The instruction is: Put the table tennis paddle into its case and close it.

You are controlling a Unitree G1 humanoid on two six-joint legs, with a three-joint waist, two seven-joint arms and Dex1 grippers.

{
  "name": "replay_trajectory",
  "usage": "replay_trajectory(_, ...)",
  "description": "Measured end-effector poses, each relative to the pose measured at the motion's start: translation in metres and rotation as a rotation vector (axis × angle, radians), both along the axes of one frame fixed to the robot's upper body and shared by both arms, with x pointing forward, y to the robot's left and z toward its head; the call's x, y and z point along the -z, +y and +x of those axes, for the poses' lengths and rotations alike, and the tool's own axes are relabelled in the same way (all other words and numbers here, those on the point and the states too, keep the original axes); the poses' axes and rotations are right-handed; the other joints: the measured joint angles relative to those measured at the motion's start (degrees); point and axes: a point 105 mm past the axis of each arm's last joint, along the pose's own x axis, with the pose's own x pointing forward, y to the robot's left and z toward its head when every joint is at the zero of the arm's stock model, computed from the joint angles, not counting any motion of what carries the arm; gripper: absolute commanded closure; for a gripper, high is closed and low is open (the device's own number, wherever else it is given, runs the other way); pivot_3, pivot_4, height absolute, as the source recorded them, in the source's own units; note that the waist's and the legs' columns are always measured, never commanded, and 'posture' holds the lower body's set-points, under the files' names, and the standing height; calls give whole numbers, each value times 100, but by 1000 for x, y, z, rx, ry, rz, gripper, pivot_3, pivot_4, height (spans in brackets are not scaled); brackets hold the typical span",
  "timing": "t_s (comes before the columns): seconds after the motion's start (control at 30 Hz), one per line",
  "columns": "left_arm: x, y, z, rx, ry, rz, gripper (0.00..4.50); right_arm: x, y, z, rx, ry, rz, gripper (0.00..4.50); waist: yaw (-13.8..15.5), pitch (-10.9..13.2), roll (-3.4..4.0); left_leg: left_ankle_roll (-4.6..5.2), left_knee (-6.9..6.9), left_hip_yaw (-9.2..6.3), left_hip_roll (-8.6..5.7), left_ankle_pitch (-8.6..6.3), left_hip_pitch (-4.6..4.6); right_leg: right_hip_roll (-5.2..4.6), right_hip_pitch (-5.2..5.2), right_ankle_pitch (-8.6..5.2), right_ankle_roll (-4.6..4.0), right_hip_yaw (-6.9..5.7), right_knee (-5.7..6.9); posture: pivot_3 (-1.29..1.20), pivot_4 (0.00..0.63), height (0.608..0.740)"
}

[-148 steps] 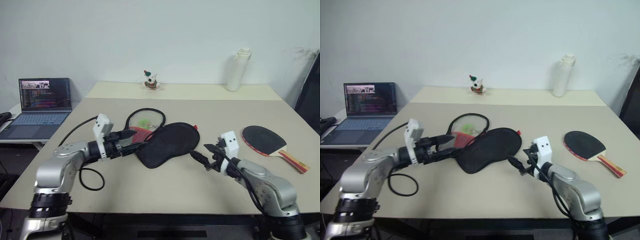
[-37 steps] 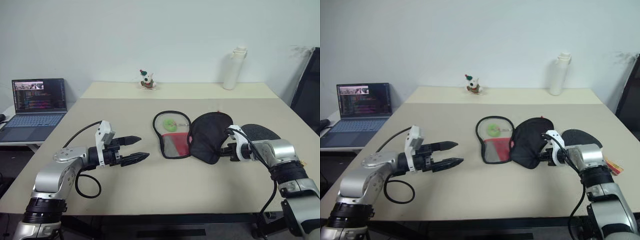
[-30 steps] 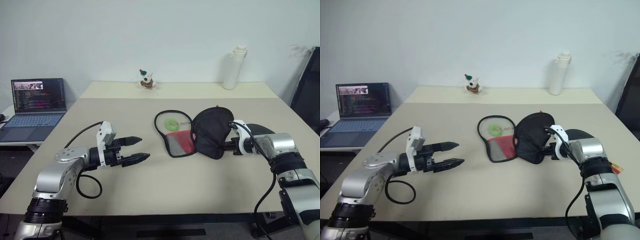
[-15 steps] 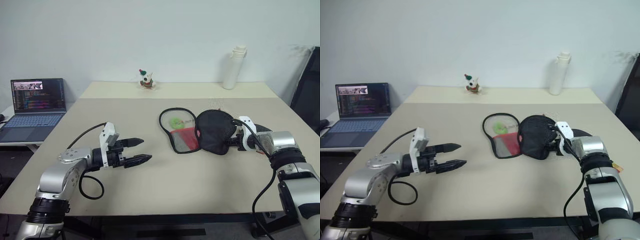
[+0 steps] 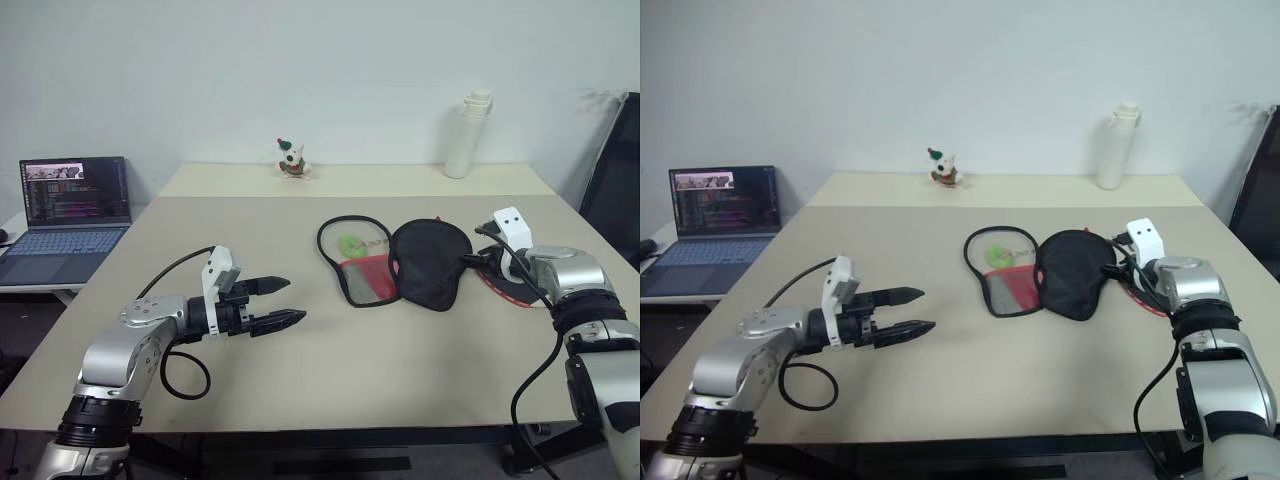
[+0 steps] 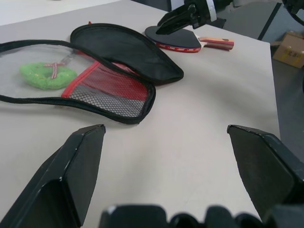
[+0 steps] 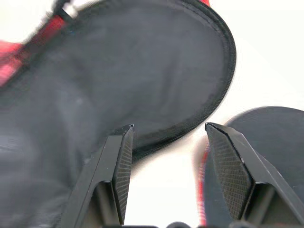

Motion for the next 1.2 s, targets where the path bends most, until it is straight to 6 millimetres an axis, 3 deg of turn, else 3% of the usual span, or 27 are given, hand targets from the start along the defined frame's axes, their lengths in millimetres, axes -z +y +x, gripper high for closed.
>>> replay_trajectory(0.2, -1, -4, -1, 14, -2, -10, 0, 15, -19, -24, 35, -11, 22, 1855, 49, 0, 0, 0, 2, -2, -5, 0, -2, -4, 2, 0, 1, -1, -1, 0, 150, 740)
replay_trajectory(0.3, -4, -7, 0, 26, -11, -9, 0, 17, -40, -38, 82, -7, 24, 1245, 52, 2, 2, 0, 4, 3, -5, 0, -1, -3, 2, -2, 6, 0, 0, 0, 150, 740)
replay_trajectory(0.43, -13, -14, 3, 52, -41, -12, 0, 11, -64, -55, 120, -18, 2, 18, 52, 2, 2, 0, 4, 9, -2, 0, 3, 1, 3, -9, 16, 2, 0, 0, 150, 740)
replay_trajectory(0.73, -14, -24, 1, 109, -40, -13, 0, 30, -18, -76, 38, 19, 153, 18, -11, 1, 2, 0, 5, 8, 7, 0, 9, 13, 4, -16, 29, 8, 8, 0, 150, 740)
replay_trajectory(0.83, -14, -25, 1, 119, -39, -13, 0, 37, -17, -77, 76, 24, 156, 18, 4, 2, 2, 0, 7, 11, 1, 0, 6, 6, 4, -16, 30, 9, 5, 0, 150, 740)
replay_trajectory(0.97, -15, -26, 0, 129, -43, -10, 0, 33, -45, -78, 161, 3, 122, 18, 24, 2, 3, 0, 7, 16, -6, 0, 4, -1, 5, -14, 33, 11, -2, 0, 150, 740)
replay_trajectory(1.13, -11, -33, -2, 167, -29, -11, 0, 23, -99, -82, 248, 9, 51, 18, 51, 2, 2, 0, 7, 55, -3, 0, 7, 2, 5, -14, 33, 14, -2, 0, 150, 740)
replay_trajectory(1.2, -10, -36, -3, 179, -25, -6, 0, 18, -111, -83, 263, 6, 37, 18, 46, 2, 2, 0, 6, 61, -2, 0, 11, 8, 5, -15, 33, 17, -1, 0, 150, 740)
